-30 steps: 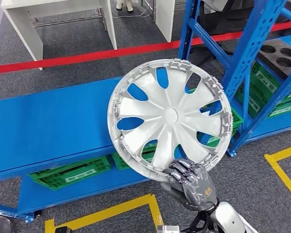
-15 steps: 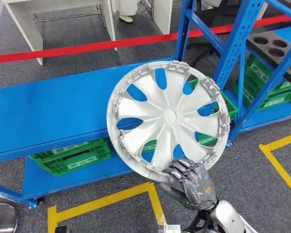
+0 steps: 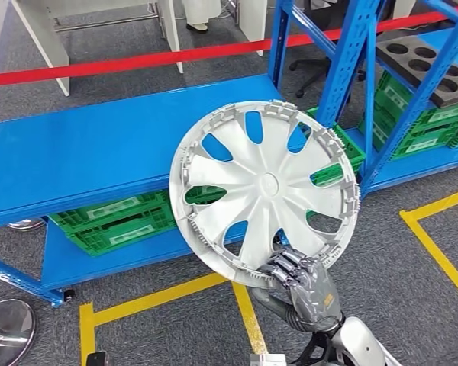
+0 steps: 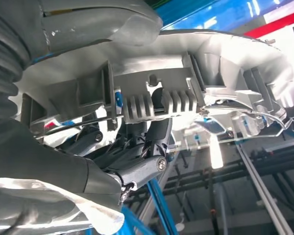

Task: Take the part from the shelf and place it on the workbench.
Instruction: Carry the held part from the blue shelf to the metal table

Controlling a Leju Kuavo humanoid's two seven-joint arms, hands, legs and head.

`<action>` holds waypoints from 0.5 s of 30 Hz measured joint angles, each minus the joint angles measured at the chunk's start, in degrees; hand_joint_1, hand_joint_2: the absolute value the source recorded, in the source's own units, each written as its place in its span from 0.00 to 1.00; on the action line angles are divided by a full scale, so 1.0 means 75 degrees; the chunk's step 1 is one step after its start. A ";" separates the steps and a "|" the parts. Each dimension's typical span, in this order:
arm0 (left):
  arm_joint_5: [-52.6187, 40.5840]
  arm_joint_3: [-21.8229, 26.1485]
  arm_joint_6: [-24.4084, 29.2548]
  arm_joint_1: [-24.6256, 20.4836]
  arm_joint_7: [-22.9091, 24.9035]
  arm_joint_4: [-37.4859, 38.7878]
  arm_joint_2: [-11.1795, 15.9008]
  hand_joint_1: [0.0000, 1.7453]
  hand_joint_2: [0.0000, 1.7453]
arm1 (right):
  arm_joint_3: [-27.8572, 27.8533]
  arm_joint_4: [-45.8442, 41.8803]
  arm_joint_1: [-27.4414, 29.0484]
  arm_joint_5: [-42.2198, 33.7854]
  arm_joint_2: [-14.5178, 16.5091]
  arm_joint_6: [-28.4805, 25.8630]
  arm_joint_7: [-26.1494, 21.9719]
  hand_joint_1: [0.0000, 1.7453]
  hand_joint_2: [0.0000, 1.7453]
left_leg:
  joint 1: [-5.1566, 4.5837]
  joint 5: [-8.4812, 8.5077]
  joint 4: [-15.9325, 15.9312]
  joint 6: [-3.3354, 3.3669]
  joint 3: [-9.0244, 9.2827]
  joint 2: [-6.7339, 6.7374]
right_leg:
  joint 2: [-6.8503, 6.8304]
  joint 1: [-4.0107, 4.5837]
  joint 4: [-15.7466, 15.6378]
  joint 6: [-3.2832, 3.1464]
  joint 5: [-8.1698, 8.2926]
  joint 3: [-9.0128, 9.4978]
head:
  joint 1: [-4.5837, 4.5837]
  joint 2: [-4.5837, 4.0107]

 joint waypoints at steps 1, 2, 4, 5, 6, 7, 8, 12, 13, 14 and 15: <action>-0.0003 0.0000 0.0004 0.0005 -0.0001 0.0001 0.0005 0.00 0.00 | -0.0002 0.0000 0.0005 0.0015 0.0001 0.0004 -0.0004 1.00 1.00 | 0.0012 0.0000 0.0000 -0.0037 -0.0020 -0.0005 | -0.0009 -0.0007 0.0000 -0.0040 0.0052 -0.0046 | 0.0001 0.0000; -0.0009 0.0000 0.0006 0.0015 -0.0001 0.0004 0.0009 0.00 0.00 | -0.0007 0.0000 0.0011 0.0035 0.0001 0.0015 -0.0004 1.00 1.00 | 0.0020 -0.0152 0.0076 -0.0077 -0.0060 -0.0016 | -0.0020 -0.0021 -0.0006 -0.0090 0.0120 -0.0111 | -0.0003 0.0000; -0.0036 0.0000 0.0009 0.0030 0.0000 0.0009 0.0012 0.00 0.00 | -0.0024 0.0000 0.0016 0.0074 0.0004 0.0040 -0.0002 1.00 1.00 | 0.0048 -0.0834 0.0601 -0.0146 -0.0184 -0.0033 | -0.0033 -0.0028 -0.0003 -0.0165 0.0270 -0.0270 | -0.0020 -0.0001; -0.0056 -0.0001 0.0011 0.0034 0.0001 0.0012 0.0015 0.00 0.00 | -0.0033 0.0001 0.0024 0.0093 0.0008 0.0055 0.0000 1.00 1.00 | 0.0058 -0.1276 0.1075 -0.0180 -0.0269 -0.0039 | -0.0034 -0.0026 0.0004 -0.0195 0.0370 -0.0368 | -0.0028 -0.0001; -0.0075 -0.0003 0.0012 0.0033 0.0003 0.0013 0.0017 0.00 0.00 | -0.0039 0.0001 0.0032 0.0106 0.0012 0.0066 0.0001 1.00 1.00 | 0.0068 -0.1588 0.1576 -0.0204 -0.0329 -0.0041 | -0.0035 -0.0024 0.0019 -0.0202 0.0469 -0.0474 | -0.0032 -0.0001; -0.0091 -0.0007 0.0014 0.0029 0.0004 0.0014 0.0021 0.00 0.00 | -0.0041 0.0002 0.0044 0.0111 0.0017 0.0075 0.0002 1.00 1.00 | 0.0074 -0.1716 0.1975 -0.0220 -0.0335 -0.0042 | -0.0035 -0.0022 0.0047 -0.0200 0.0564 -0.0596 | -0.0034 -0.0001; -0.0101 -0.0014 0.0014 0.0026 0.0005 0.0014 0.0025 0.00 0.00 | -0.0044 0.0003 0.0055 0.0111 0.0020 0.0082 0.0005 1.00 1.00 | 0.0079 -0.1664 0.2163 -0.0226 -0.0248 -0.0042 | -0.0036 -0.0022 0.0089 -0.0194 0.0652 -0.0735 | -0.0034 0.0000; -0.0136 -0.0061 0.0014 0.0005 0.0006 0.0014 0.0038 0.00 0.00 | -0.0052 0.0001 0.0081 0.0114 0.0020 0.0094 0.0015 1.00 1.00 | 0.0075 -0.1176 0.0598 -0.0130 0.1040 -0.0078 | -0.0032 -0.0011 0.0297 -0.0133 0.0902 -0.1240 | -0.0031 -0.0001; -0.0149 -0.0071 0.0014 -0.0006 0.0012 0.0015 0.0041 0.00 0.00 | -0.0055 0.0001 0.0084 0.0118 0.0020 0.0099 0.0018 1.00 1.00 | 0.0063 -0.1243 0.0146 -0.0094 0.1298 -0.0094 | -0.0035 -0.0004 0.0325 -0.0098 0.0956 -0.1307 | -0.0028 -0.0001; -0.0160 -0.0081 0.0017 -0.0018 0.0022 0.0015 0.0044 0.00 0.00 | -0.0056 0.0001 0.0087 0.0129 0.0020 0.0107 0.0023 1.00 1.00 | 0.0047 -0.1333 -0.0132 -0.0056 0.1423 -0.0108 | -0.0043 -0.0005 0.0332 -0.0052 0.1015 -0.1355 | -0.0027 0.0000; -0.0172 -0.0091 0.0024 -0.0022 0.0037 0.0016 0.0046 0.00 0.00 | -0.0058 0.0002 0.0089 0.0143 0.0020 0.0119 0.0030 1.00 1.00 | 0.0030 -0.1348 -0.0240 -0.0012 0.1436 -0.0111 | -0.0056 -0.0009 0.0318 0.0001 0.1075 -0.1380 | -0.0024 0.0000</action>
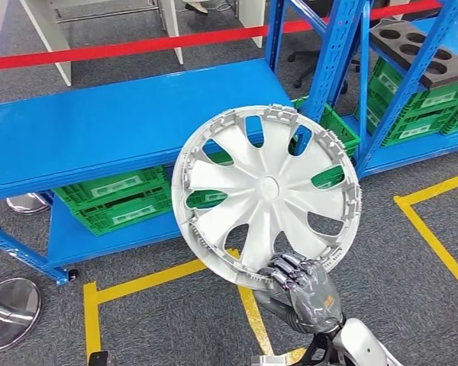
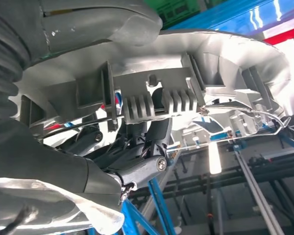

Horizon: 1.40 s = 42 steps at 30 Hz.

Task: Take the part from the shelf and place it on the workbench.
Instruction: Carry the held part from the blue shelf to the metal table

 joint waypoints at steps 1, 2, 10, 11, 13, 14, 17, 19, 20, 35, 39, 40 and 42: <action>-0.0007 -0.0007 0.0009 -0.0001 0.0017 0.0003 0.0001 0.00 0.00 | 0.0000 0.0001 0.0002 0.0025 0.0000 0.0014 0.0011 1.00 1.00 | -0.0007 0.0050 -0.0024 0.0053 -0.0052 -0.0003 | -0.0013 -0.0009 -0.0022 0.0053 0.0053 -0.0020 | -0.0005 0.0000; -0.0012 -0.0013 0.0019 -0.0001 0.0028 0.0006 -0.0001 0.00 0.00 | -0.0001 0.0001 0.0005 0.0065 0.0000 0.0032 0.0030 1.00 1.00 | -0.0003 0.0124 -0.0052 0.0112 -0.0095 -0.0006 | -0.0012 -0.0021 -0.0012 0.0097 0.0045 -0.0068 | -0.0006 0.0000; -0.0080 -0.0056 -0.0013 -0.0132 0.0088 0.0015 -0.0075 0.00 0.00 | -0.0007 -0.0002 -0.0099 0.0371 -0.0006 0.0257 0.0226 1.00 1.00 | -0.0002 0.0720 -0.0023 0.0218 -0.0775 -0.0247 | 0.0098 -0.0021 0.1449 0.0163 -0.1149 -0.0105 | 0.0021 0.0000; -0.0093 -0.0071 -0.0013 -0.0144 0.0104 0.0015 -0.0078 0.00 0.00 | -0.0009 -0.0002 -0.0112 0.0382 -0.0007 0.0274 0.0254 1.00 1.00 | 0.0001 0.0757 0.0019 0.0194 -0.0837 -0.0306 | 0.0212 -0.0026 0.0889 0.0138 -0.1002 0.0300 | 0.0022 0.0000; -0.0130 -0.0103 -0.0012 -0.0179 0.0124 0.0015 -0.0086 0.00 0.00 | -0.0015 -0.0002 -0.0132 0.0409 -0.0010 0.0306 0.0310 1.00 1.00 | -0.0013 0.0824 0.0139 0.0126 -0.0979 -0.0428 | 0.0492 -0.0037 0.0021 0.0082 -0.0866 0.0879 | 0.0010 0.0000; -0.0146 -0.0119 -0.0009 -0.0192 0.0133 0.0015 -0.0088 0.00 0.00 | -0.0015 -0.0002 -0.0130 0.0417 -0.0015 0.0315 0.0329 1.00 1.00 | -0.0013 0.0864 0.0183 0.0084 -0.1050 -0.0491 | 0.0574 -0.0031 -0.0137 0.0053 -0.0875 0.0975 | 0.0004 0.0000; -0.0165 -0.0149 -0.0001 -0.0179 0.0144 0.0017 -0.0086 0.00 0.00 | -0.0006 -0.0002 -0.0116 0.0428 -0.0031 0.0326 0.0341 1.00 1.00 | -0.0005 0.0926 0.0263 -0.0049 -0.1191 -0.0632 | 0.0377 -0.0032 -0.0126 -0.0071 -0.0804 0.0931 | -0.0004 0.0000; -0.0165 -0.0156 0.0004 -0.0173 0.0149 0.0018 -0.0082 0.00 0.00 | -0.0007 -0.0004 -0.0123 0.0427 -0.0039 0.0328 0.0345 1.00 1.00 | -0.0004 0.0609 0.0696 -0.0137 -0.1385 -0.0431 | 0.0183 -0.0061 -0.0151 -0.0170 -0.0738 0.0896 | -0.0060 0.0000; -0.0166 -0.0160 0.0004 -0.0177 0.0151 0.0018 -0.0083 0.00 0.00 | -0.0009 -0.0004 -0.0122 0.0428 -0.0044 0.0329 0.0348 1.00 1.00 | 0.0008 0.0323 0.1152 -0.0181 -0.1564 -0.0268 | 0.0082 -0.0051 -0.0149 -0.0200 -0.0719 0.0876 | -0.0090 0.0000; -0.0430 -0.0329 0.0032 -0.0189 0.0128 0.0021 -0.0055 0.00 0.00 | 0.0023 -0.0031 -0.0089 0.0519 -0.0141 0.0450 0.0458 1.00 1.00 | -0.0012 0.0681 0.0065 0.0236 -0.0778 0.0179 | -0.0301 0.0010 0.0622 0.0077 -0.1200 0.0423 | -0.0079 -0.0001; -0.0485 -0.0403 0.0027 -0.0191 0.0149 0.0031 -0.0060 0.00 0.00 | 0.0030 -0.0037 0.0005 0.0549 -0.0227 0.0447 0.0455 1.00 1.00 | -0.0001 0.0738 0.0076 0.0284 -0.0837 -0.0219 | 0.0073 -0.0003 0.2082 0.0128 -0.1629 -0.0302 | -0.0051 -0.0001; -0.0487 -0.0407 0.0028 -0.0184 0.0157 0.0034 -0.0060 0.00 0.00 | 0.0032 -0.0039 0.0023 0.0558 -0.0243 0.0446 0.0458 1.00 1.00 | 0.0009 0.0744 0.0089 0.0271 -0.0837 -0.0328 | 0.0095 -0.0019 0.1856 0.0137 -0.1402 -0.0217 | -0.0051 -0.0001; -0.0492 -0.0420 0.0028 -0.0185 0.0160 0.0036 -0.0060 0.00 0.00 | 0.0038 -0.0043 0.0042 0.0566 -0.0267 0.0444 0.0468 1.00 1.00 | 0.0025 0.0735 0.0154 0.0219 -0.0857 -0.0538 | 0.0331 -0.0078 0.0883 0.0165 -0.0858 0.0211 | -0.0048 -0.0001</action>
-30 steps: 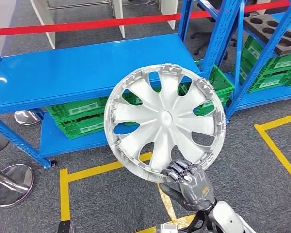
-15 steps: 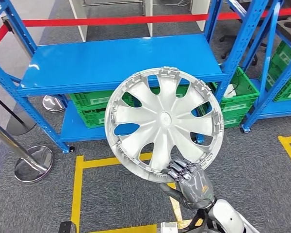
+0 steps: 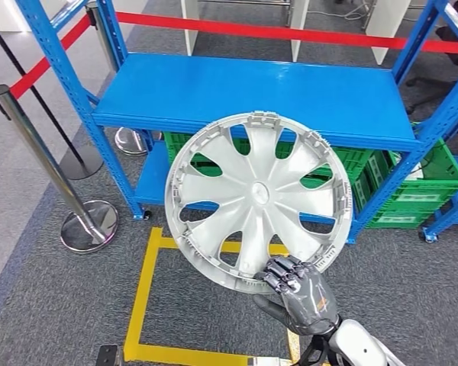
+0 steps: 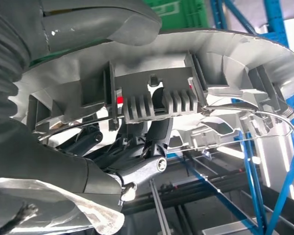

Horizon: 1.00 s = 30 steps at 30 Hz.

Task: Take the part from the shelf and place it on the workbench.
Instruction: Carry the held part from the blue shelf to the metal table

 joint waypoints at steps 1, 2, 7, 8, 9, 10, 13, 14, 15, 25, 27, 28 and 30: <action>-0.0001 -0.0009 0.0000 -0.0010 0.0000 0.0000 0.0000 0.00 0.00 | 0.0002 -0.0006 0.0002 -0.0001 -0.0007 -0.0001 0.0008 1.00 1.00 | 0.0001 -0.0011 0.0065 -0.0041 -0.0045 -0.0101 | 0.0164 -0.0034 -0.0445 0.0002 0.0145 0.0217 | -0.0003 0.0001; -0.0002 -0.0019 0.0000 -0.0017 0.0000 0.0000 0.0000 0.00 0.00 | 0.0004 -0.0012 0.0007 0.0001 -0.0010 -0.0002 0.0014 1.00 1.00 | 0.0002 -0.0013 0.0118 -0.0090 -0.0104 -0.0186 | 0.0292 -0.0053 -0.0702 -0.0003 0.0188 0.0341 | -0.0004 0.0000; -0.0003 -0.0036 0.0000 0.0029 0.0006 0.0005 0.0015 0.00 0.00 | 0.0023 -0.0033 0.0034 0.0028 -0.0022 0.0006 0.0059 1.00 1.00 | 0.0010 -0.0158 0.0464 -0.0327 -0.0395 -0.0084 | 0.0002 -0.0058 -0.0823 -0.0205 0.0205 0.0391 | -0.0048 0.0001; -0.0003 -0.0039 -0.0002 0.0019 0.0016 0.0006 0.0018 0.00 0.00 | 0.0023 -0.0038 0.0045 0.0075 -0.0028 0.0015 0.0096 1.00 1.00 | 0.0007 -0.0375 0.0822 -0.0364 -0.0549 0.0139 | -0.0111 -0.0060 -0.0832 -0.0241 0.0210 0.0392 | -0.0074 0.0001; -0.0004 -0.0041 -0.0009 0.0004 0.0036 0.0006 0.0017 0.00 0.00 | 0.0021 -0.0042 0.0066 0.0157 -0.0039 0.0029 0.0152 1.00 1.00 | 0.0012 -0.0640 0.1313 -0.0397 -0.0762 0.0329 | -0.0222 -0.0045 -0.0831 -0.0263 0.0205 0.0391 | -0.0102 0.0001; -0.0011 -0.0042 -0.0017 -0.0005 0.0060 0.0006 0.0017 0.00 0.00 | 0.0021 -0.0047 0.0086 0.0251 -0.0047 0.0042 0.0211 1.00 1.00 | 0.0030 -0.0878 0.1833 -0.0419 -0.0980 0.0422 | -0.0341 -0.0031 -0.0830 -0.0276 0.0200 0.0389 | -0.0111 0.0001; -0.0050 -0.0045 -0.0042 0.0012 0.0106 0.0006 0.0020 0.00 0.00 | 0.0030 -0.0047 0.0130 0.0429 -0.0085 0.0057 0.0332 1.00 1.00 | 0.0061 -0.0866 0.2187 -0.0419 -0.1059 0.0509 | -0.0673 -0.0011 -0.0827 -0.0282 0.0181 0.0400 | -0.0113 0.0001; -0.0060 -0.0047 -0.0044 0.0016 0.0108 0.0006 0.0023 0.00 0.00 | 0.0036 -0.0048 0.0135 0.0442 -0.0095 0.0055 0.0345 1.00 1.00 | 0.0056 -0.0619 0.1745 -0.0394 -0.0820 0.0568 | -0.0768 -0.0007 -0.0827 -0.0277 0.0173 0.0414 | -0.0114 0.0001; -0.0070 -0.0050 -0.0047 0.0011 0.0109 0.0006 0.0025 0.00 0.00 | 0.0042 -0.0054 0.0140 0.0451 -0.0104 0.0052 0.0356 1.00 1.00 | 0.0031 -0.0392 0.1183 -0.0354 -0.0528 0.0739 | -0.0855 0.0000 -0.0828 -0.0264 0.0161 0.0429 | -0.0112 0.0000; -0.0309 -0.0211 -0.0027 -0.0079 0.0283 0.0006 0.0062 0.00 0.00 | 0.0129 -0.0181 0.0185 0.0561 -0.0315 -0.0039 0.0611 1.00 1.00 | -0.0053 -0.0051 0.0067 0.0059 -0.0100 0.0562 | -0.0340 0.0039 0.0628 -0.0014 -0.0733 -0.0224 | -0.0020 0.0001; -0.0362 -0.0253 -0.0031 -0.0091 0.0318 0.0006 0.0066 0.00 0.00 | 0.0161 -0.0181 0.0205 0.0581 -0.0345 -0.0061 0.0612 1.00 1.00 | -0.0065 -0.0049 0.0078 0.0074 -0.0096 0.0344 | -0.0252 0.0056 0.1322 -0.0026 -0.0871 -0.0617 | -0.0004 0.0001; -0.0393 -0.0276 -0.0033 -0.0091 0.0337 0.0006 0.0071 0.00 0.00 | 0.0181 -0.0181 0.0214 0.0588 -0.0351 -0.0069 0.0612 1.00 1.00 | -0.0067 -0.0051 0.0090 0.0074 -0.0090 0.0227 | -0.0243 0.0060 0.1240 -0.0035 -0.0700 -0.0622 | -0.0006 0.0001; -0.0437 -0.0323 -0.0035 -0.0095 0.0369 0.0006 0.0077 0.00 0.00 | 0.0219 -0.0182 0.0224 0.0597 -0.0366 -0.0085 0.0613 1.00 1.00 | -0.0059 -0.0066 0.0127 0.0056 -0.0081 -0.0007 | -0.0082 0.0040 0.0321 -0.0062 -0.0105 -0.0259 | -0.0004 0.0001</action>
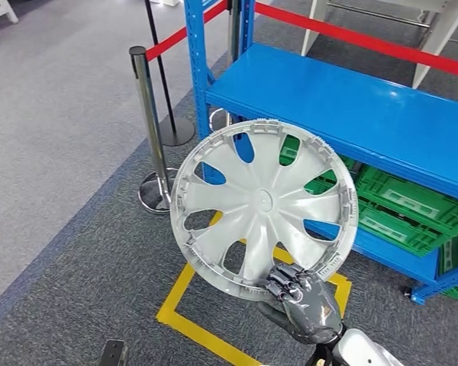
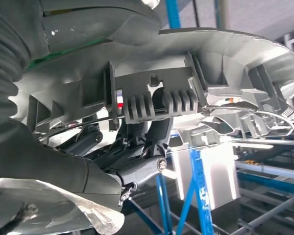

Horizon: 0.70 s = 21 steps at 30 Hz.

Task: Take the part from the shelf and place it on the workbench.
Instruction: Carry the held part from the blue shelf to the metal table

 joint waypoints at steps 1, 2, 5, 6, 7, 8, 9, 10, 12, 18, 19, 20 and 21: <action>-0.0011 -0.0022 0.0000 -0.0008 0.0005 0.0000 0.0001 0.00 0.00 | 0.0016 -0.0001 0.0004 0.0002 -0.0008 -0.0008 0.0002 1.00 1.00 | -0.0004 -0.0012 0.0035 -0.0022 -0.0018 -0.0109 | 0.0198 -0.0026 -0.0501 -0.0009 0.0208 0.0219 | -0.0001 -0.0001; -0.0015 -0.0036 0.0000 -0.0014 0.0010 0.0000 0.0002 0.00 0.00 | 0.0028 -0.0007 0.0006 0.0003 -0.0016 -0.0026 0.0007 1.00 1.00 | 0.0000 -0.0016 0.0064 -0.0055 -0.0053 -0.0203 | 0.0367 -0.0046 -0.0853 -0.0019 0.0312 0.0391 | -0.0005 -0.0001; -0.0015 -0.0052 -0.0001 0.0001 0.0016 0.0001 0.0010 0.00 0.00 | 0.0061 -0.0028 0.0016 0.0013 -0.0030 -0.0077 0.0013 1.00 1.00 | 0.0041 0.0022 0.0094 -0.0196 -0.0165 -0.0453 | 0.0423 -0.0047 -0.1064 -0.0083 0.0304 0.0530 | -0.0013 0.0000; -0.0017 -0.0055 -0.0001 0.0012 0.0015 0.0003 0.0014 0.00 0.00 | 0.0071 -0.0031 0.0012 0.0016 -0.0031 -0.0081 0.0015 1.00 1.00 | 0.0038 0.0005 0.0123 -0.0246 -0.0188 -0.0398 | 0.0330 -0.0050 -0.1087 -0.0118 0.0316 0.0550 | -0.0012 -0.0001; -0.0021 -0.0060 -0.0002 0.0011 0.0015 0.0004 0.0018 0.00 0.00 | 0.0078 -0.0035 0.0012 0.0016 -0.0032 -0.0082 0.0020 1.00 1.00 | 0.0027 -0.0070 0.0238 -0.0294 -0.0243 -0.0236 | 0.0225 -0.0057 -0.1110 -0.0158 0.0321 0.0578 | -0.0037 0.0000; -0.0027 -0.0069 -0.0002 0.0000 0.0014 0.0005 0.0023 0.00 0.00 | 0.0082 -0.0040 0.0018 0.0015 -0.0032 -0.0085 0.0027 1.00 1.00 | 0.0018 -0.0226 0.0501 -0.0343 -0.0363 -0.0010 | 0.0106 -0.0066 -0.1132 -0.0198 0.0319 0.0609 | -0.0058 0.0000; -0.0035 -0.0082 -0.0003 -0.0015 0.0013 0.0006 0.0025 0.00 0.00 | 0.0086 -0.0045 0.0026 0.0019 -0.0032 -0.0090 0.0034 1.00 1.00 | 0.0026 -0.0447 0.0923 -0.0390 -0.0556 0.0247 | -0.0015 -0.0054 -0.1136 -0.0228 0.0305 0.0634 | -0.0078 -0.0001; -0.0046 -0.0094 -0.0005 -0.0030 0.0013 0.0006 0.0028 0.00 0.00 | 0.0091 -0.0050 0.0038 0.0028 -0.0032 -0.0095 0.0039 1.00 1.00 | 0.0050 -0.0688 0.1451 -0.0430 -0.0806 0.0393 | -0.0139 -0.0043 -0.1136 -0.0253 0.0286 0.0649 | -0.0100 -0.0001; -0.0077 -0.0113 -0.0010 -0.0029 0.0015 0.0006 0.0034 0.00 0.00 | 0.0106 -0.0054 0.0062 0.0065 -0.0032 -0.0106 0.0060 1.00 1.00 | 0.0103 -0.0925 0.2232 -0.0479 -0.1184 0.0481 | -0.0375 -0.0031 -0.1134 -0.0267 0.0253 0.0678 | -0.0099 -0.0002; -0.0126 -0.0178 -0.0021 -0.0033 0.0016 0.0006 0.0060 0.00 0.00 | 0.0175 -0.0135 0.0155 0.0202 -0.0049 -0.0170 0.0154 1.00 1.00 | -0.0018 0.0048 0.0223 -0.0318 -0.0192 0.1099 | -0.0930 0.0017 -0.1135 -0.0141 0.0091 0.0843 | -0.0095 0.0000; -0.0126 -0.0181 -0.0027 -0.0035 0.0012 0.0006 0.0064 0.00 0.00 | 0.0183 -0.0149 0.0163 0.0213 -0.0060 -0.0190 0.0179 1.00 1.00 | -0.0065 0.0006 0.0152 -0.0271 -0.0178 0.1155 | -0.1013 0.0033 -0.1144 -0.0101 0.0073 0.0855 | -0.0094 -0.0001; -0.0126 -0.0184 -0.0035 -0.0032 0.0006 0.0006 0.0068 0.00 0.00 | 0.0192 -0.0167 0.0162 0.0221 -0.0069 -0.0210 0.0210 1.00 1.00 | -0.0073 0.0014 0.0123 -0.0222 -0.0193 0.1079 | -0.1101 0.0041 -0.1156 -0.0061 0.0059 0.0878 | -0.0097 0.0000; -0.0125 -0.0186 -0.0043 -0.0023 0.0001 0.0006 0.0073 0.00 0.00 | 0.0208 -0.0184 0.0158 0.0227 -0.0079 -0.0228 0.0239 1.00 1.00 | -0.0058 0.0027 0.0091 -0.0176 -0.0189 0.0990 | -0.1098 0.0031 -0.1156 -0.0025 0.0024 0.0884 | -0.0090 -0.0001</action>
